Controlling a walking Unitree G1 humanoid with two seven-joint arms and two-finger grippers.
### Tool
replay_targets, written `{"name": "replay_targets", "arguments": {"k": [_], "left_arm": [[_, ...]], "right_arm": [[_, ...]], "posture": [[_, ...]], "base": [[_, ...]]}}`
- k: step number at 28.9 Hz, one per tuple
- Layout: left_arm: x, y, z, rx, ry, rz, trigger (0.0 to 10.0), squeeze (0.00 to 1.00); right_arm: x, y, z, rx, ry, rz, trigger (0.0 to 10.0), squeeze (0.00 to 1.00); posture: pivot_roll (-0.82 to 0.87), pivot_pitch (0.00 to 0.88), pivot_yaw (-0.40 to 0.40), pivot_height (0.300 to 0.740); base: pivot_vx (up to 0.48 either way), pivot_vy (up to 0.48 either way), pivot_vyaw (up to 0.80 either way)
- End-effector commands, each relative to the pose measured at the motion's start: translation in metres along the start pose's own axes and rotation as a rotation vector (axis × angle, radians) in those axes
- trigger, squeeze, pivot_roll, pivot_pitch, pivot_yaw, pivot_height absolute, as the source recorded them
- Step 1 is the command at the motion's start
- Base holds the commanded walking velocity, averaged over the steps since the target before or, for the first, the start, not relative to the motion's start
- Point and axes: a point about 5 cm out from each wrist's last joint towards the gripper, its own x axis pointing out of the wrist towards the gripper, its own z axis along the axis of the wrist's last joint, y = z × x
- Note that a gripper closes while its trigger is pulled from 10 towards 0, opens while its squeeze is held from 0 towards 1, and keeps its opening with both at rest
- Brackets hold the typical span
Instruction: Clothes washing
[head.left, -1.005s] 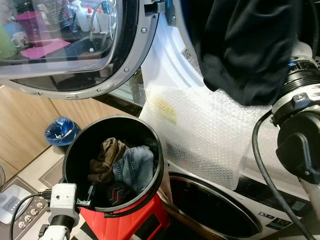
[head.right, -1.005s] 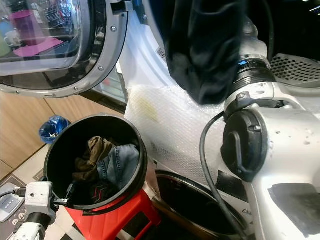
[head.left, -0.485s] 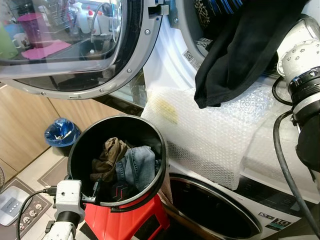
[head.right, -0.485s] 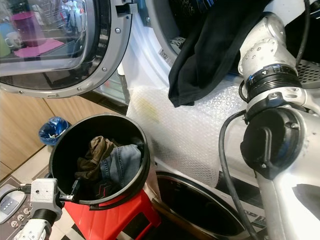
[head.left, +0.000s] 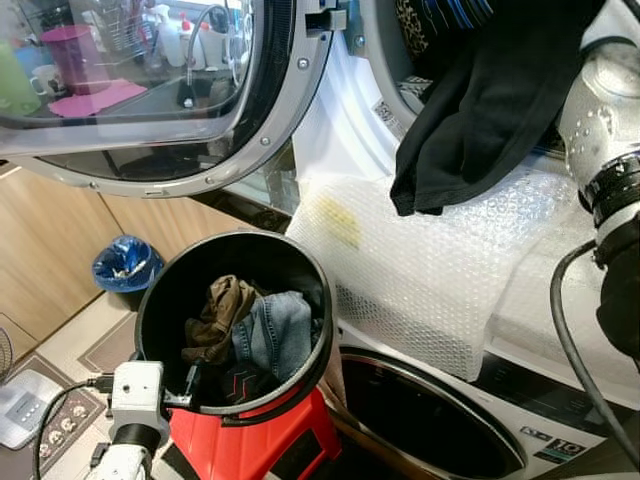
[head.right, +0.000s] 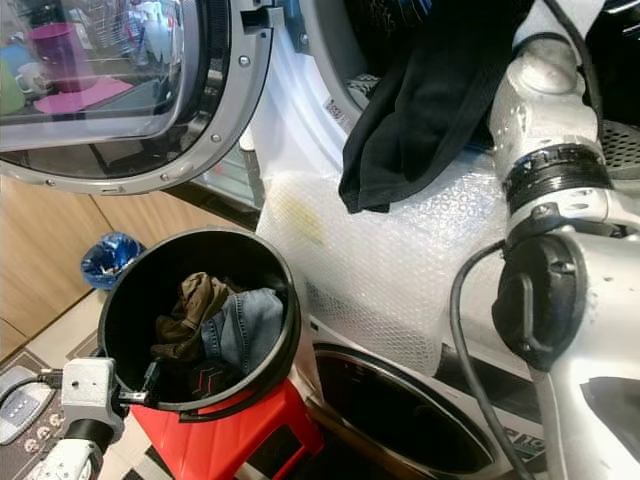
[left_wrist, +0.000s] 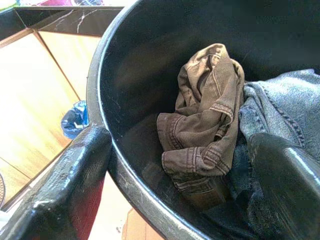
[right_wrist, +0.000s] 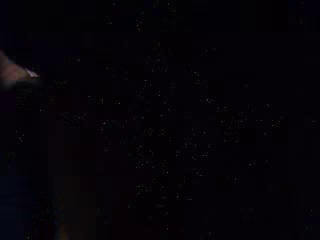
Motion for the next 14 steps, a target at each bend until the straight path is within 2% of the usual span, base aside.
{"name": "replay_targets", "arguments": {"k": [1, 6, 8, 11, 14], "left_arm": [[-0.022, -0.018, -0.044, 0.005, 0.241, -0.094, 10.0, 0.0], [-0.024, -0.013, -0.043, 0.006, 0.236, -0.072, 10.0, 0.0], [-0.024, -0.011, -0.043, 0.007, 0.232, -0.064, 10.0, 0.0], [-0.025, -0.01, -0.042, 0.007, 0.231, -0.059, 10.0, 0.0], [-0.025, -0.012, -0.043, 0.005, 0.24, -0.077, 10.0, 0.0]], "right_arm": [[0.006, -0.03, 0.004, 0.016, -0.019, -0.144, 10.0, 0.0], [0.009, -0.057, 0.011, 0.008, -0.059, -0.3, 10.0, 0.0], [0.009, -0.062, 0.012, -0.005, -0.066, -0.326, 10.0, 0.0], [0.009, -0.062, 0.011, -0.013, -0.066, -0.314, 10.0, 0.0], [0.009, -0.048, 0.003, -0.021, -0.033, -0.201, 10.0, 0.0]], "posture": [[0.19, 0.146, -0.017, 0.74], [0.2, 0.153, -0.013, 0.74], [0.19, 0.157, -0.011, 0.74], [0.19, 0.157, -0.011, 0.74], [0.18, 0.159, -0.004, 0.74]], "base": [[0.0, 0.0, 0.0], [0.0, 0.0, 0.0], [0.0, 0.0, 0.0], [0.0, 0.0, 0.0], [0.0, 0.0, 0.0]]}}
